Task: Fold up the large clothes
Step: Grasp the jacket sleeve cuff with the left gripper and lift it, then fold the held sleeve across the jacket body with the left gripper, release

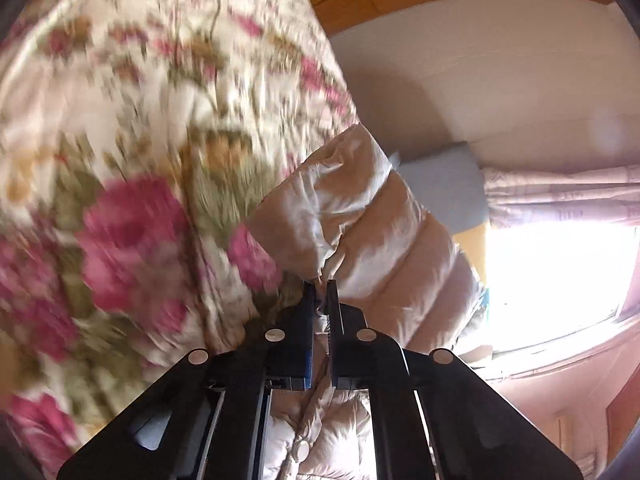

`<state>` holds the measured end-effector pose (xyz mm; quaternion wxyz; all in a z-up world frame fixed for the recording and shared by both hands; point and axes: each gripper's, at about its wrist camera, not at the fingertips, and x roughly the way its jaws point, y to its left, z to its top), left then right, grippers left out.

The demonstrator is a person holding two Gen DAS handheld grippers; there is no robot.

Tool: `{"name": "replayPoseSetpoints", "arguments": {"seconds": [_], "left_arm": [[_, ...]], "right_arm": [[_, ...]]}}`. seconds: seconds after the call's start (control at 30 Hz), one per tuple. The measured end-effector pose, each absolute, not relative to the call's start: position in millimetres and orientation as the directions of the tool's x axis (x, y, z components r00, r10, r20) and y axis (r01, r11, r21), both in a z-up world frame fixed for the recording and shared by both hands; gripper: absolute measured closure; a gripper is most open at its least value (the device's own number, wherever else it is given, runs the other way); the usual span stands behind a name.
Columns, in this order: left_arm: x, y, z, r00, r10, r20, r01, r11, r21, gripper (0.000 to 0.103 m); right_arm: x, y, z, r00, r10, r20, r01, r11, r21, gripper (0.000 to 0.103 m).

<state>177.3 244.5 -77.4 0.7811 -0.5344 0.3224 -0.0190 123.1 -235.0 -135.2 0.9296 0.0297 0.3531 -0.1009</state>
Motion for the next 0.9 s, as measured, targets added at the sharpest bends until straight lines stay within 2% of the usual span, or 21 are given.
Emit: {"name": "replayPoseSetpoints", "arguments": {"seconds": [0.3, 0.43, 0.67, 0.83, 0.9], "left_arm": [[144.1, 325.4, -51.7, 0.848, -0.165, -0.504, -0.386, 0.46, -0.8, 0.099], [139.8, 363.2, -38.1, 0.845, -0.06, -0.532, -0.43, 0.517, -0.74, 0.099], [146.2, 416.9, -39.0, 0.778, 0.153, -0.61, -0.57, 0.58, -0.582, 0.099], [133.7, 439.3, -53.7, 0.713, 0.249, -0.655, -0.653, 0.575, -0.492, 0.099], [131.2, 436.4, -53.7, 0.656, 0.316, -0.685, -0.698, 0.601, -0.39, 0.099]], "right_arm": [[123.2, -234.7, -136.0, 0.731, -0.168, -0.662, 0.21, 0.978, -0.017, 0.002], [122.0, -234.8, -136.3, 0.73, -0.171, -0.661, 0.211, 0.977, -0.019, 0.002], [123.0, -234.5, -136.4, 0.728, -0.174, -0.663, 0.213, 0.977, -0.022, 0.002], [123.1, -234.2, -136.6, 0.729, -0.175, -0.662, 0.214, 0.977, -0.023, 0.002], [123.3, -234.1, -136.8, 0.728, -0.176, -0.663, 0.214, 0.976, -0.024, 0.002]]}}
